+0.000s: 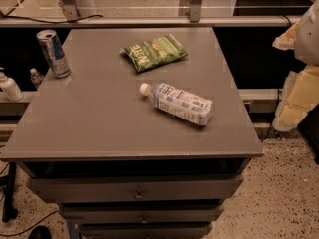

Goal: Move green jalapeno chip bag near redbull can

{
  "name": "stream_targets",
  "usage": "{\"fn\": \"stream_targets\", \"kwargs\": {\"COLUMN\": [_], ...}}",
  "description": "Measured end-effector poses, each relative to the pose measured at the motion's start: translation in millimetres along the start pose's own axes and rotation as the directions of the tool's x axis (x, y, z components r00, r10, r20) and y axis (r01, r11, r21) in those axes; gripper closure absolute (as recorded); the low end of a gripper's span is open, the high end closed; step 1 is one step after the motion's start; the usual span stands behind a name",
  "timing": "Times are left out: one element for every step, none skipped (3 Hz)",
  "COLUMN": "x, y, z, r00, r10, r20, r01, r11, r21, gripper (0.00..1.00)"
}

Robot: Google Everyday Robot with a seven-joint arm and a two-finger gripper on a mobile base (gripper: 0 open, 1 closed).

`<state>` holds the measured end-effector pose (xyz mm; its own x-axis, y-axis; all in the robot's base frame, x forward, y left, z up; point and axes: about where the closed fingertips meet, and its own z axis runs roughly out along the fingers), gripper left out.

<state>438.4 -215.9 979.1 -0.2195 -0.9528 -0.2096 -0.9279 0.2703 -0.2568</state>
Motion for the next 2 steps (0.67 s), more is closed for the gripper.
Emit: {"fn": "stream_targets", "kwargs": {"x": [0,-7], "y": [0,-14], "z": [0,2], "r00": [1.000,0.998], "r10": [0.000,-0.030], "r20": [0.000,0.048], "r01": [0.000,0.029], "r11": [1.0000,0.9992], "r21": [0.000,0.028], "gripper": [0.00,0.00]}}
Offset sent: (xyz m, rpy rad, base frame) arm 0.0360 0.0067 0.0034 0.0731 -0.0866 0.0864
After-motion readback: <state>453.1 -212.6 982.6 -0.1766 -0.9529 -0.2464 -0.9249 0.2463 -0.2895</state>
